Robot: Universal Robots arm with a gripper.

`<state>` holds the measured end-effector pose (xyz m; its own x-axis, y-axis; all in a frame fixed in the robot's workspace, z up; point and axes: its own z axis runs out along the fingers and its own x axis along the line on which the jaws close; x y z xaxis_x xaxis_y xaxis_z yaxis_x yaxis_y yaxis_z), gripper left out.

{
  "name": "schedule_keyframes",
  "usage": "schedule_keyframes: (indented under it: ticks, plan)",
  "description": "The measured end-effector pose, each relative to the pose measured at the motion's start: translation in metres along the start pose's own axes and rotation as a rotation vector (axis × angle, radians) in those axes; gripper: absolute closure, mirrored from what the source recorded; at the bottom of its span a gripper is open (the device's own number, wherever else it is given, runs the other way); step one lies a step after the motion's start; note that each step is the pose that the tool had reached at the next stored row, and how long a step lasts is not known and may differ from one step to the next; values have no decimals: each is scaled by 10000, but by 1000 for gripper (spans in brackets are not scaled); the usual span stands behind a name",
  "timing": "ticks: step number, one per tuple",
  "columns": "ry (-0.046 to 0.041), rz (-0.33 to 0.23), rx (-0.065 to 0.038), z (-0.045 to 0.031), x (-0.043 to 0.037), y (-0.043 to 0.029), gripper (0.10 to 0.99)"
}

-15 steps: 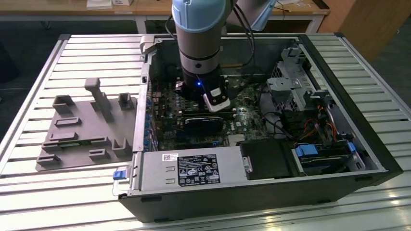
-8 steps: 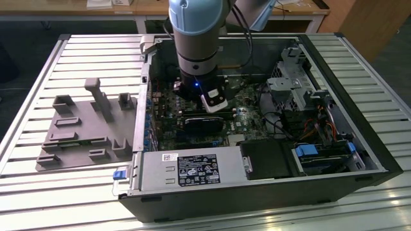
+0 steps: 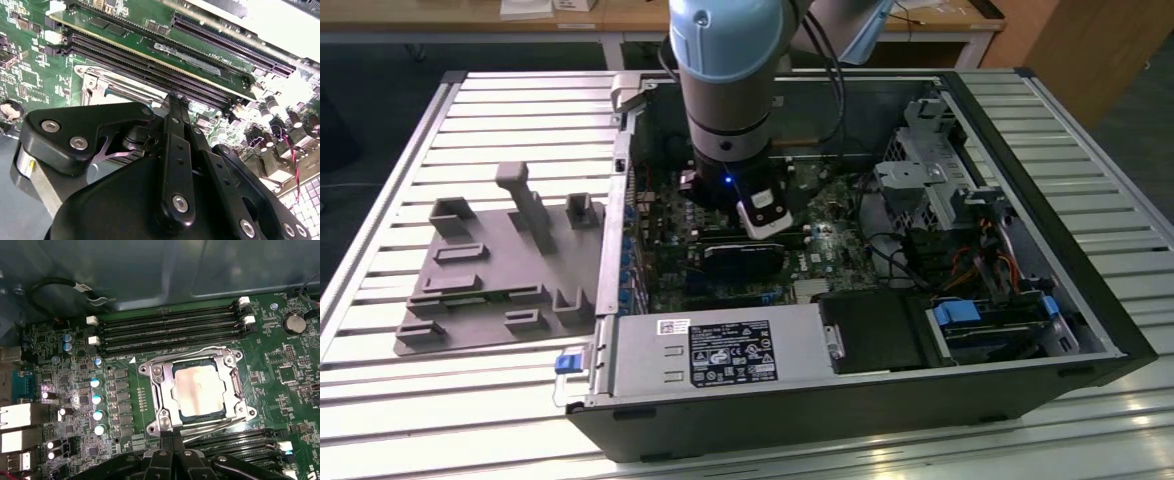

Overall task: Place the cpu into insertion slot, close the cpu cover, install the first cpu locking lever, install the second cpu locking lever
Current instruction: 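Install the second cpu locking lever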

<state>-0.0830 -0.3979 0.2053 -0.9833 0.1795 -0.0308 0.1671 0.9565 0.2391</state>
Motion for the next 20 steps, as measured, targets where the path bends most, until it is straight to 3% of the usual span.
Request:
schedule_keyframes:
  ticks: [4,9,15,20]
  plan:
    - [4,1,-18,-9,-7,-37,980]
    - [31,14,-175,-3,2,-52,980]
    - [46,20,-265,36,35,-70,980]
    - [89,37,-516,55,62,-80,980]
